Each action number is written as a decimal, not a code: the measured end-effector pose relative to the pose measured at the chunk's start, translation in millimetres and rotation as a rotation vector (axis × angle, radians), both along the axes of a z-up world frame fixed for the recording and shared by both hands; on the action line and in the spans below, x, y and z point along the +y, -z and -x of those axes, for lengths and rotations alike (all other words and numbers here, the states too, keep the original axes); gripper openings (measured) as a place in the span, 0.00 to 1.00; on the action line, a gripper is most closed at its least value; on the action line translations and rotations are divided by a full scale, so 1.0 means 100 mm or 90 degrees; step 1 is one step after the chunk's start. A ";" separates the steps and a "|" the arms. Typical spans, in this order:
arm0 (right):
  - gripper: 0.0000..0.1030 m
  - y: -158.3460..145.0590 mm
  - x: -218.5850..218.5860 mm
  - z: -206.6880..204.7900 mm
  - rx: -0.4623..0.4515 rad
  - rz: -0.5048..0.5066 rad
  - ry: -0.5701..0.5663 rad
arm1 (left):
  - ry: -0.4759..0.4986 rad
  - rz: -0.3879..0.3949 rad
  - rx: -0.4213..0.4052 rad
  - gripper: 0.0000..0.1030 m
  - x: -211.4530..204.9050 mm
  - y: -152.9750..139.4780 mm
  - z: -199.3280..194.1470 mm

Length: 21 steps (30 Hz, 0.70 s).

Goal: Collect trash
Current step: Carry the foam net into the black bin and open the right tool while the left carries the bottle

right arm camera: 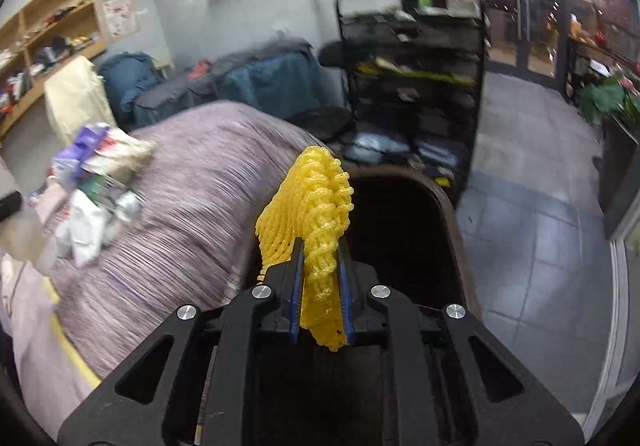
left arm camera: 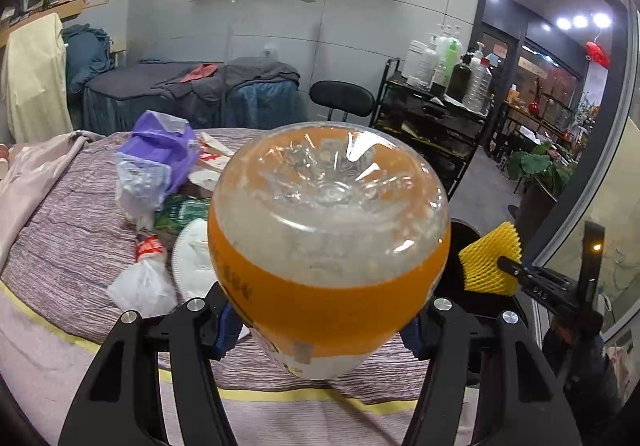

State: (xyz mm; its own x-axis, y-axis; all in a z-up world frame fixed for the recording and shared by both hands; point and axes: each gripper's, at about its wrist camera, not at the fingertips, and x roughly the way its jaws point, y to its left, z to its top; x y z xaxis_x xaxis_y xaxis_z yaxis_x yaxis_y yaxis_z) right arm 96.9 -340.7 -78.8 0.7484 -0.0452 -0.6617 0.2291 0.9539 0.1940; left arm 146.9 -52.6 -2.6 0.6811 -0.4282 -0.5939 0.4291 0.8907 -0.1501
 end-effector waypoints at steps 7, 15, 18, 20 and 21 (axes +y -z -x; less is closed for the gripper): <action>0.21 0.46 -0.13 -0.05 0.074 -0.018 0.023 | 0.060 0.014 0.037 0.59 -0.51 0.16 -0.05; 0.62 0.46 -0.21 0.04 0.058 -0.013 0.063 | 0.123 0.022 0.085 0.59 -0.99 0.32 -0.06; 0.62 0.42 -0.29 0.14 0.042 -0.015 0.087 | 0.158 0.012 0.108 0.59 -1.23 0.38 -0.05; 0.63 0.36 -0.34 0.19 0.030 -0.007 0.108 | 0.173 0.005 0.125 0.59 -1.41 0.44 -0.07; 0.64 0.35 -0.37 0.22 0.024 -0.006 0.115 | 0.181 0.001 0.133 0.59 -1.50 0.47 -0.08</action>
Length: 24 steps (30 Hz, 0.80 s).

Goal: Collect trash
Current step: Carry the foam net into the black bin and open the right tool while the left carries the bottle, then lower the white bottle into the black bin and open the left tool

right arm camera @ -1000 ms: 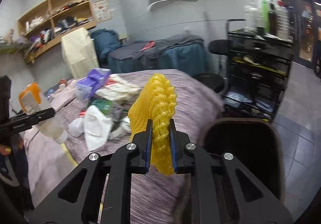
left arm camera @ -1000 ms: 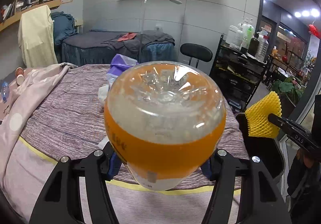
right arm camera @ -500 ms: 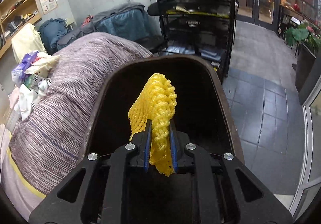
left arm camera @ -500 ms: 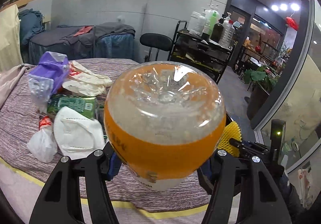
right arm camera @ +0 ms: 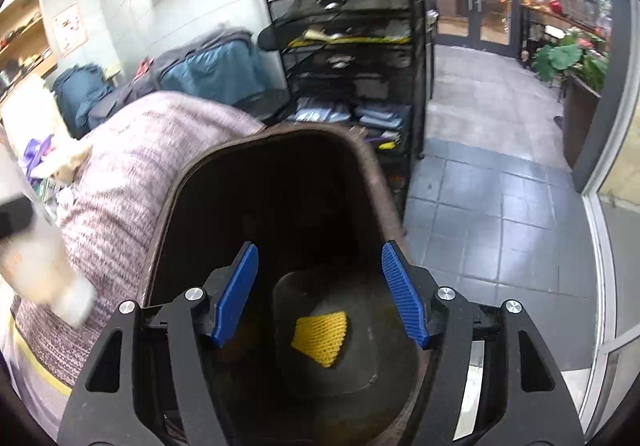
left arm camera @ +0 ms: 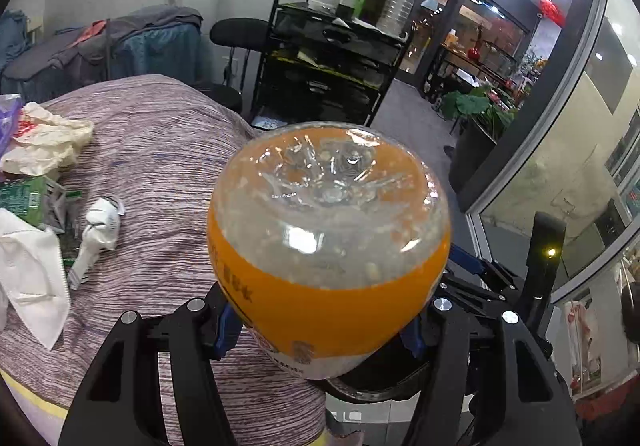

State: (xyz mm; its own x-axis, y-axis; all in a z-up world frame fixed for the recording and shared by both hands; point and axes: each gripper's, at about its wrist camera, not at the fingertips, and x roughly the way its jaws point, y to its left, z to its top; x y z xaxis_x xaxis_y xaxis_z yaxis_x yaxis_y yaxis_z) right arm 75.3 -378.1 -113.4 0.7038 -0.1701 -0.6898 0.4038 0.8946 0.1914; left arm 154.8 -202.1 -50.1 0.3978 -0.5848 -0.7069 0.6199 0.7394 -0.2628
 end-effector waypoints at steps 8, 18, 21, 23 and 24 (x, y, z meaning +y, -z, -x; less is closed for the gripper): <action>0.65 -0.12 -0.29 0.19 -0.031 -0.001 0.059 | 0.042 -0.025 0.042 0.59 -0.46 0.22 -0.10; 0.68 -0.14 -0.44 0.28 -0.039 -0.014 0.088 | 0.083 -0.134 0.110 0.59 -0.87 0.60 -0.12; 0.69 -0.15 -0.45 0.29 -0.038 -0.016 0.094 | 0.098 -0.155 0.123 0.59 -0.93 0.66 -0.10; 0.70 -0.15 -0.47 0.29 -0.039 -0.016 0.098 | 0.107 -0.177 0.130 0.60 -0.98 0.73 -0.09; 0.71 -0.16 -0.47 0.30 -0.040 -0.015 0.100 | 0.113 -0.189 0.133 0.59 -1.00 0.78 -0.08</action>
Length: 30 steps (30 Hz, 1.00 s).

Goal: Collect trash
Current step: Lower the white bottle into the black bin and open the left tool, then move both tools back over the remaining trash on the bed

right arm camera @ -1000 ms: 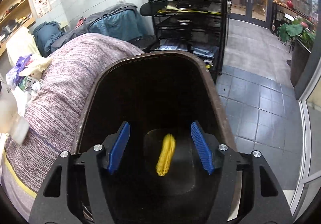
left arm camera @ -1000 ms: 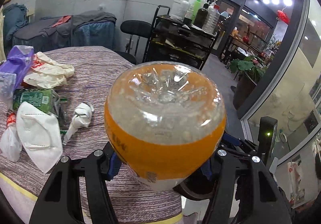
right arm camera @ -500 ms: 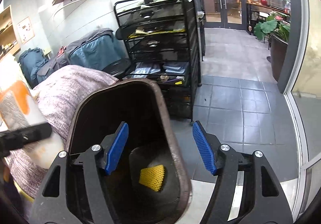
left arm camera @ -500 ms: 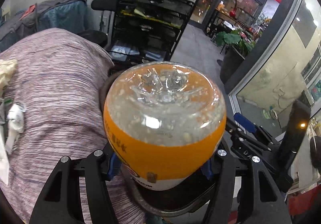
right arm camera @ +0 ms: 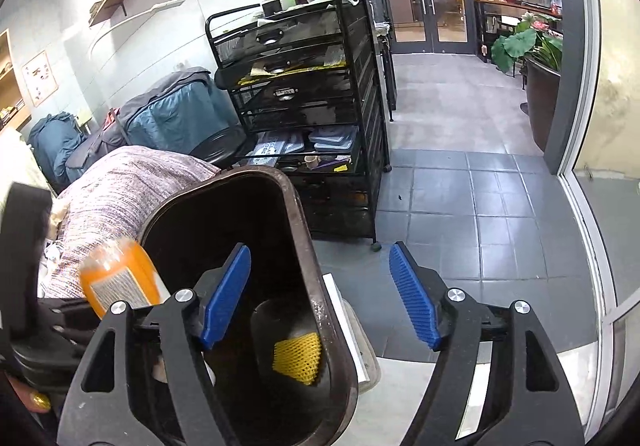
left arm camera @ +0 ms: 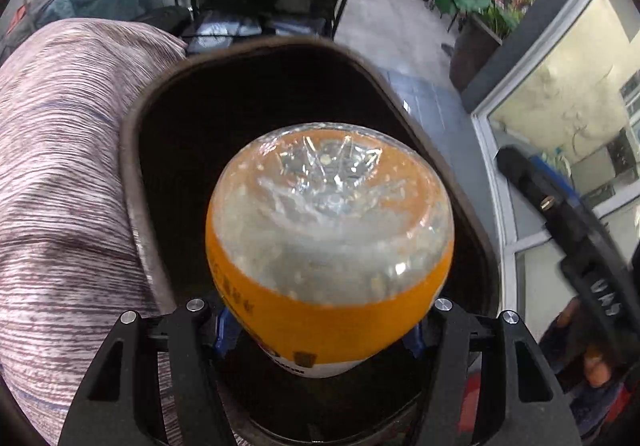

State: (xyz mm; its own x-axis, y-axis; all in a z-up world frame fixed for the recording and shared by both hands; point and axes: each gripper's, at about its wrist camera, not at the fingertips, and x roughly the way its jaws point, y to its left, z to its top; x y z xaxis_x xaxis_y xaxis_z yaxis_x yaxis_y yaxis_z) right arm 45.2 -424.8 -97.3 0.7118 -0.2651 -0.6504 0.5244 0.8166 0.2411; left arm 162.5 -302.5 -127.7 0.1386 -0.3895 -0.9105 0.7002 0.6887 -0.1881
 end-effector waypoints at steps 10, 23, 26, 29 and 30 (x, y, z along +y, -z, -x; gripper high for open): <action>0.80 -0.13 -0.01 0.08 -0.022 0.013 0.017 | 0.006 0.013 -0.013 0.85 0.10 -0.12 0.01; 0.85 -0.38 0.22 -0.06 -0.076 0.017 -0.023 | -0.058 0.150 -0.170 0.94 0.82 -1.01 0.24; 0.86 -0.44 0.39 -0.18 -0.092 0.009 -0.064 | -0.088 0.170 -0.205 0.94 1.06 -1.16 0.27; 0.86 -0.52 0.61 -0.33 -0.105 0.012 -0.108 | -0.124 0.173 -0.252 0.94 1.28 -1.26 0.29; 0.86 -0.54 0.68 -0.37 -0.108 0.011 -0.121 | -0.135 0.172 -0.266 0.94 1.38 -1.27 0.31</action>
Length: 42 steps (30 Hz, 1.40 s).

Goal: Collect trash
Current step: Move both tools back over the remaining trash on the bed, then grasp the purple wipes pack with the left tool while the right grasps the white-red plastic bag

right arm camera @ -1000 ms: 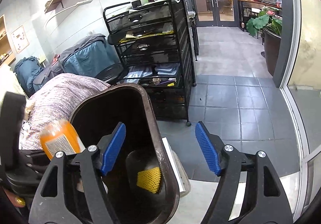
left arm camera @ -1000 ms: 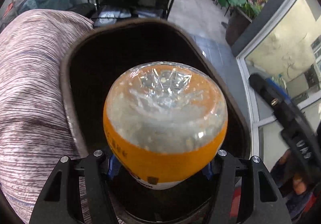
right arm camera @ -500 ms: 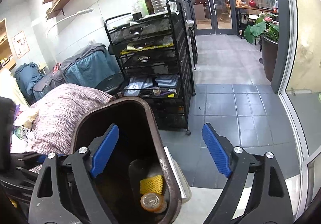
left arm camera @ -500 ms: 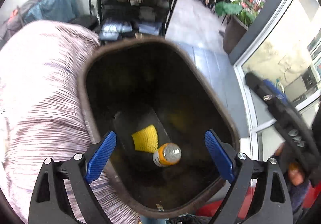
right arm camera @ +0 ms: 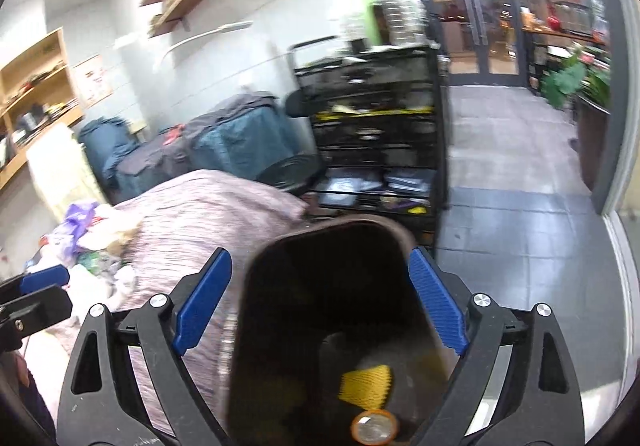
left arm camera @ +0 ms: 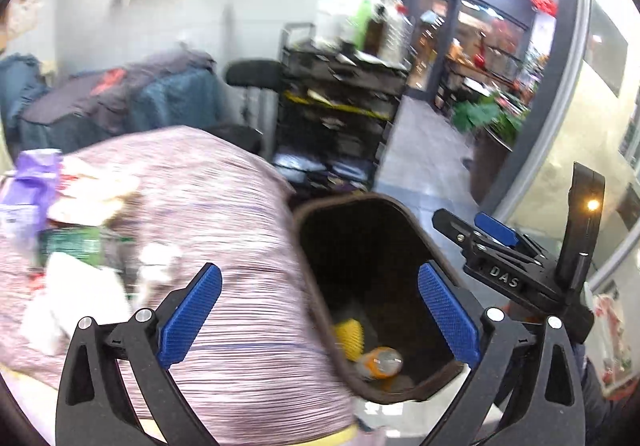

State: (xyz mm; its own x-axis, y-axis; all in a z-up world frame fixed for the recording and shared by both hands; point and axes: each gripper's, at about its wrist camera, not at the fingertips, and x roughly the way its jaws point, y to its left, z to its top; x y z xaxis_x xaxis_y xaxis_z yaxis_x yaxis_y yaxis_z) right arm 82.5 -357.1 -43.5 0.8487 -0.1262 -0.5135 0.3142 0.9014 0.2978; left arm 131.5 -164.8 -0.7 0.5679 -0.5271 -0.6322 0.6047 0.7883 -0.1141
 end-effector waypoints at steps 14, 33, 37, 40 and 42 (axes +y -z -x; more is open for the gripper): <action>0.86 -0.29 1.41 -0.71 -0.021 0.026 -0.267 | -0.216 -0.007 -0.045 0.94 1.52 0.01 -0.29; 0.86 -0.28 2.47 -1.82 0.036 0.081 -0.413 | -0.301 0.033 0.029 0.94 2.57 0.19 -1.08; 0.86 -0.25 2.61 -2.07 0.043 0.117 -0.441 | -0.296 0.065 0.054 0.94 2.53 0.16 -1.44; 0.86 -0.23 2.78 -2.22 0.053 0.146 -0.463 | -0.305 0.078 0.070 0.92 2.48 0.16 -1.70; 0.85 -0.21 2.88 -2.31 0.058 0.171 -0.470 | -0.308 0.073 0.069 0.90 2.44 0.17 -1.81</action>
State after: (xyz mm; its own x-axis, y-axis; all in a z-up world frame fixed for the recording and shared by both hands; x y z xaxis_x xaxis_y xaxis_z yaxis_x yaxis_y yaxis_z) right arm 313.5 -69.4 -22.8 0.7177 0.3238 -0.6165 -0.3807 0.9238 0.0420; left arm 312.7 78.8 -17.4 0.6990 -0.2897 -0.6538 0.1538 0.9538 -0.2582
